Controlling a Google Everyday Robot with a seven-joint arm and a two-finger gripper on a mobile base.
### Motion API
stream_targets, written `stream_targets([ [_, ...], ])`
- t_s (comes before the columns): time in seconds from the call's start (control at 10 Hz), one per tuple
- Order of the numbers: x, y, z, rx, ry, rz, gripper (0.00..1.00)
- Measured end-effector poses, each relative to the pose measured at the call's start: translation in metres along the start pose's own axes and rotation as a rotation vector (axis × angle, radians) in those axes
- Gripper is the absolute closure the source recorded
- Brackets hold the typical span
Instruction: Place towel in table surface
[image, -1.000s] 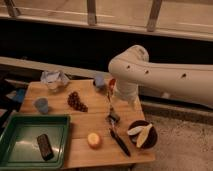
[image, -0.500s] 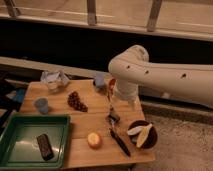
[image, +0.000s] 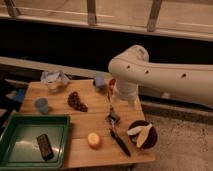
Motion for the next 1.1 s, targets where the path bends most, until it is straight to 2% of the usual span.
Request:
stream_targets([
  [0.5,0.0,0.0,-0.001,-0.003,-0.01,-0.012,0.35],
  [0.7,-0.005,0.008,-0.016,-0.041,-0.076,-0.057,0.35],
  [0.8,-0.007,0.015,-0.02,-0.052,-0.096,-0.071,0.35],
  [1.1,-0.014,0.065,-0.044,-0.098,-0.187,-0.13,0.35],
])
